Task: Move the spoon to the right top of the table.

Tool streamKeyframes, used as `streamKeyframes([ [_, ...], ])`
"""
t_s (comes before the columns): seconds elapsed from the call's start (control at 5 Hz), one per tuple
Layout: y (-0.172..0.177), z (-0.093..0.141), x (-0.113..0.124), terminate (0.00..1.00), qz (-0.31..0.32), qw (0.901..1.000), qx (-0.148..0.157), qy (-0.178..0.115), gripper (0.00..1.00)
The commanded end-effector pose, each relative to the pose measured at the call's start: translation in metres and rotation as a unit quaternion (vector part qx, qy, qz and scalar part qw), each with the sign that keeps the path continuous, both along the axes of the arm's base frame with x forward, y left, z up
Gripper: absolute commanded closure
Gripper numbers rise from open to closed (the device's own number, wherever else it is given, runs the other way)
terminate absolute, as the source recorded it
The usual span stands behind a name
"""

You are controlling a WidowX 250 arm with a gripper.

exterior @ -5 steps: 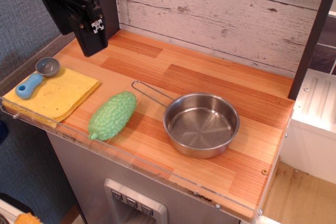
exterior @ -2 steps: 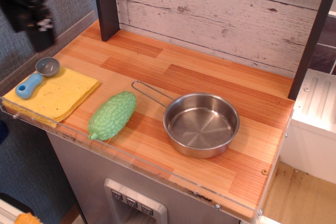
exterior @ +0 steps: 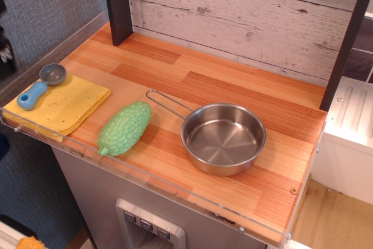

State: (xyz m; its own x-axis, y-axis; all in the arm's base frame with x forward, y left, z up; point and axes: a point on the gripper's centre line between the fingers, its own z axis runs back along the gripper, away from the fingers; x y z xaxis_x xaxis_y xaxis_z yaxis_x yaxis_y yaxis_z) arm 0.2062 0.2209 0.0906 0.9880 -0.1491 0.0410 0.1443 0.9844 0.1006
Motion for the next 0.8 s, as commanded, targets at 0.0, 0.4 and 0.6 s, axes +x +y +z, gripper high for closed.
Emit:
streamKeyframes([
  [0.0,-0.005,-0.023,0.014,0.00,0.035,0.9992,-0.011,0.015,0.00],
  [0.4,0.005,-0.033,0.031,0.00,0.049,0.9983,0.033,0.007,0.00],
  [0.6,0.003,-0.036,0.032,0.00,0.042,0.9981,0.044,0.011,0.00],
])
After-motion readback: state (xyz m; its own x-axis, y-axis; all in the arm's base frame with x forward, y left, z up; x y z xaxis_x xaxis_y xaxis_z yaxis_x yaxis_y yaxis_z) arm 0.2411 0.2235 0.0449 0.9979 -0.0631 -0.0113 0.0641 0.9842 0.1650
